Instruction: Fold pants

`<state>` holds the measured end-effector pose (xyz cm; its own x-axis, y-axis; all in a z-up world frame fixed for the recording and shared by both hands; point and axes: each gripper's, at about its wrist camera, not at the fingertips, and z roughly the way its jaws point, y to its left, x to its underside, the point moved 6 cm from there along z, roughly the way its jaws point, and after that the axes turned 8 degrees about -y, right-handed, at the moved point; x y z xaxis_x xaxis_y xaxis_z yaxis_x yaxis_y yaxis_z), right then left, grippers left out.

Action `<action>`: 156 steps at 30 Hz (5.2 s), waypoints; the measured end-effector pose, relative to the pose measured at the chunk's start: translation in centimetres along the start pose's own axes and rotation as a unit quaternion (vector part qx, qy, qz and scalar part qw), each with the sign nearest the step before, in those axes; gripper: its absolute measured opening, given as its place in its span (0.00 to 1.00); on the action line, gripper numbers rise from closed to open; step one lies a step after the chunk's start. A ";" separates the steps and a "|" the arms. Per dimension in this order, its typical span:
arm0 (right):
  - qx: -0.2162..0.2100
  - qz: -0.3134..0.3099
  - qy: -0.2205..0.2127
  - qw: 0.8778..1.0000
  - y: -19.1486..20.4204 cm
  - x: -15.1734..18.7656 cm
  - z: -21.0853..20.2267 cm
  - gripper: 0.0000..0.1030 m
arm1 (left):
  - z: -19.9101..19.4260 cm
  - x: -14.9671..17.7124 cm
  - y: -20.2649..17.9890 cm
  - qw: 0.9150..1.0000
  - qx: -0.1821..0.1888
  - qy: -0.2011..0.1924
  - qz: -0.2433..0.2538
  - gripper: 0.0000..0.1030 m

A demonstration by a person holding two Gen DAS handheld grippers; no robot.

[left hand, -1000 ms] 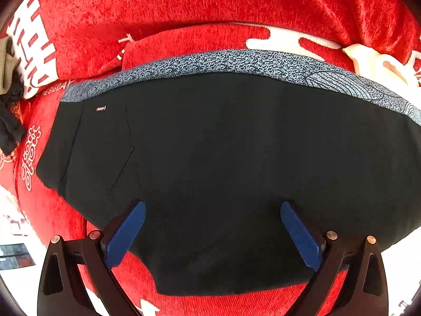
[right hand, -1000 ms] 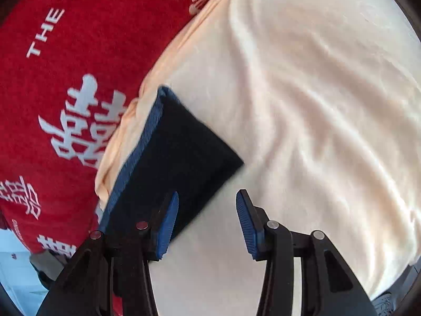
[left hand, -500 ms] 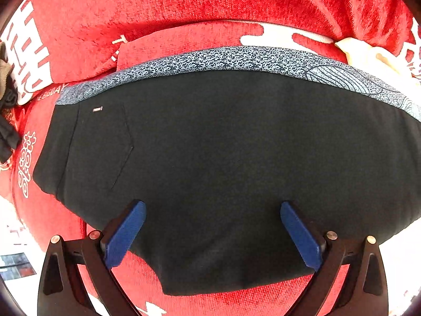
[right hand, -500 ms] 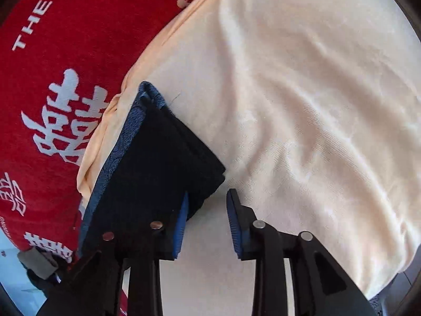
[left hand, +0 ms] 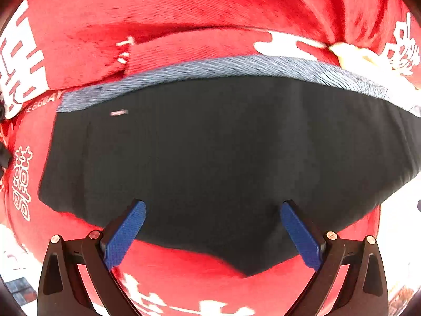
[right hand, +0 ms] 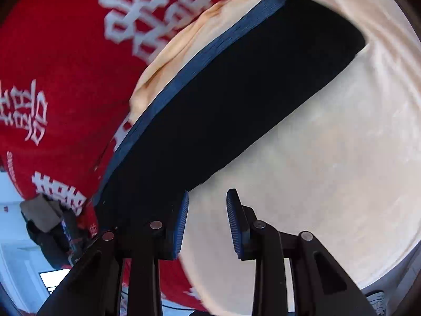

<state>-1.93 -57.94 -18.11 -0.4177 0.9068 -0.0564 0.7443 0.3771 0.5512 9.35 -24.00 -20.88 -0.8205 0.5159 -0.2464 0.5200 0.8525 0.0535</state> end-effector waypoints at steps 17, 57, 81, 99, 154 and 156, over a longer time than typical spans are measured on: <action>-0.103 -0.053 0.144 0.983 15.7 15.1 13.9 0.33 | 2.7 -2.7 15.6 0.995 -0.061 -0.050 -0.054 1.00; 0.017 -0.189 0.055 0.980 15.8 10.3 8.0 0.19 | -0.8 -1.1 9.3 0.996 0.010 -0.087 0.009 1.00; 0.044 -0.270 0.005 0.962 18.5 0.6 12.4 0.40 | 8.0 -10.9 5.8 0.994 -0.051 -0.087 -0.028 1.00; 0.094 -0.251 0.008 0.963 16.5 -2.3 14.4 0.42 | 2.5 -6.8 7.4 0.997 -0.037 -0.057 -0.023 1.00; 0.112 -0.023 -0.035 0.993 -10.3 -7.7 -5.2 0.48 | 0.1 -5.5 -26.2 0.990 0.002 0.038 0.135 1.00; 0.112 -0.013 -0.042 0.993 -11.2 -8.6 -5.7 0.48 | 0.0 -5.8 -27.4 0.989 0.006 0.036 0.142 1.00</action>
<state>-9.65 -70.99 -19.05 -0.4007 0.9049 -0.1434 0.8345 0.4251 0.3506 -0.16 -50.38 -20.91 -0.6558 0.7391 -0.1538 0.7339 0.6720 0.0996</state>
